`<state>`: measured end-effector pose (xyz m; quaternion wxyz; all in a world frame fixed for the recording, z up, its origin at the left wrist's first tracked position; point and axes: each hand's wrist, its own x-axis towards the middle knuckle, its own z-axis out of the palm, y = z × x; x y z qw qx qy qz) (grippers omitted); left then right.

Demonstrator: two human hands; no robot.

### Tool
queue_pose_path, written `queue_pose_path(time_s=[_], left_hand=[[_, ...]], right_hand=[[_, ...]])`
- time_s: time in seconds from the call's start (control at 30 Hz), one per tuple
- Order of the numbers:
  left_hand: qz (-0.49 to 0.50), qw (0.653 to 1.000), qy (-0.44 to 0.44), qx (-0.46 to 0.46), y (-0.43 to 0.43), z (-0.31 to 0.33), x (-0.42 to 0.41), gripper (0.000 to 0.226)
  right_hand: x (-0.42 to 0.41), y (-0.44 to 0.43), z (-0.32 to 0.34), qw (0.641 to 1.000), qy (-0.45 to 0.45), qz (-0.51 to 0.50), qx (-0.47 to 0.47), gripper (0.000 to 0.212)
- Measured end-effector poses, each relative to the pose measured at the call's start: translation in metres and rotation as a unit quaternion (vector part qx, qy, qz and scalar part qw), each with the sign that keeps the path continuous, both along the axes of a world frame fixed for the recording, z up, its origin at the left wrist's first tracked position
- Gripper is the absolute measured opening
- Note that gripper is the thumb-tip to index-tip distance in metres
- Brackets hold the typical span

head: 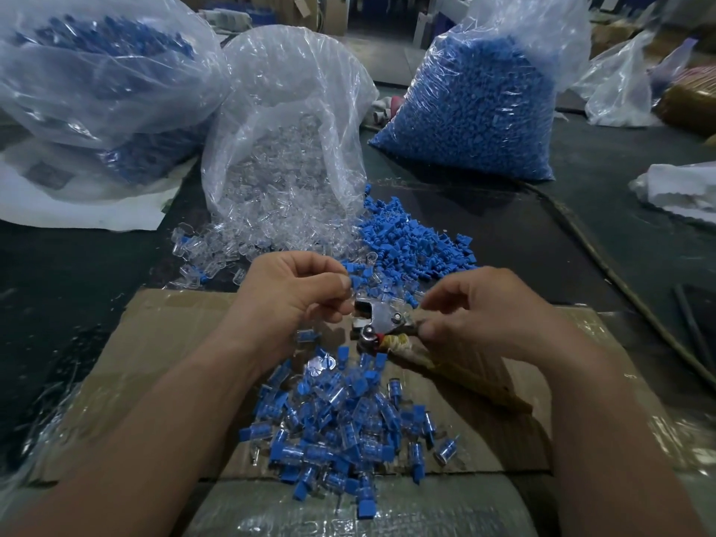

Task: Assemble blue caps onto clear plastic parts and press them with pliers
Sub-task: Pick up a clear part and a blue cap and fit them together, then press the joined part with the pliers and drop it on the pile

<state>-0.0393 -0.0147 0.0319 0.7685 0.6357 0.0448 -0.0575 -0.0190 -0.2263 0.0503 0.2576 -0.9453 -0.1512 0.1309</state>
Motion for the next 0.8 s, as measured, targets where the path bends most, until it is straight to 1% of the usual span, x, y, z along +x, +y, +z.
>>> queue_pose_path(time_s=[0.03, 0.13, 0.23, 0.3, 0.37, 0.53, 0.63, 0.7, 0.8], left_hand=[[0.001, 1.0, -0.003, 0.001, 0.0, 0.0, 0.0, 0.008], [0.011, 1.0, -0.008, 0.0, 0.001, -0.002, 0.001, 0.011], [0.017, 1.0, -0.007, -0.008, 0.003, -0.004, 0.003, 0.007], [0.016, 1.0, -0.007, -0.012, 0.003, -0.004, 0.003, 0.005], [0.012, 1.0, -0.006, -0.008, 0.003, -0.005, 0.003, 0.01], [-0.001, 1.0, -0.003, -0.001, 0.004, -0.005, 0.002, 0.007], [0.0, 1.0, -0.012, -0.008, 0.005, -0.005, 0.002, 0.008], [0.002, 1.0, -0.021, -0.007, 0.004, -0.005, 0.003, 0.009], [0.009, 0.999, -0.036, -0.008, 0.003, -0.005, 0.002, 0.01]], right_hand=[[0.0, -0.002, 0.0, 0.999, 0.024, 0.005, -0.028, 0.022], [-0.002, -0.003, 0.0, 0.995, 0.084, -0.001, -0.053, 0.037], [-0.006, -0.002, -0.003, 0.99, 0.089, 0.004, -0.108, 0.061], [-0.008, 0.002, -0.007, 0.986, 0.062, 0.026, -0.149, 0.07], [-0.008, 0.006, -0.01, 0.986, 0.041, 0.035, -0.159, 0.067], [-0.005, 0.004, -0.012, 0.994, 0.017, 0.009, -0.105, 0.046], [-0.004, 0.006, -0.017, 0.993, -0.035, -0.003, -0.11, 0.034], [-0.002, 0.006, -0.019, 0.992, -0.058, -0.006, -0.112, 0.03], [-0.001, 0.003, -0.018, 0.989, -0.112, -0.018, -0.095, 0.022]])
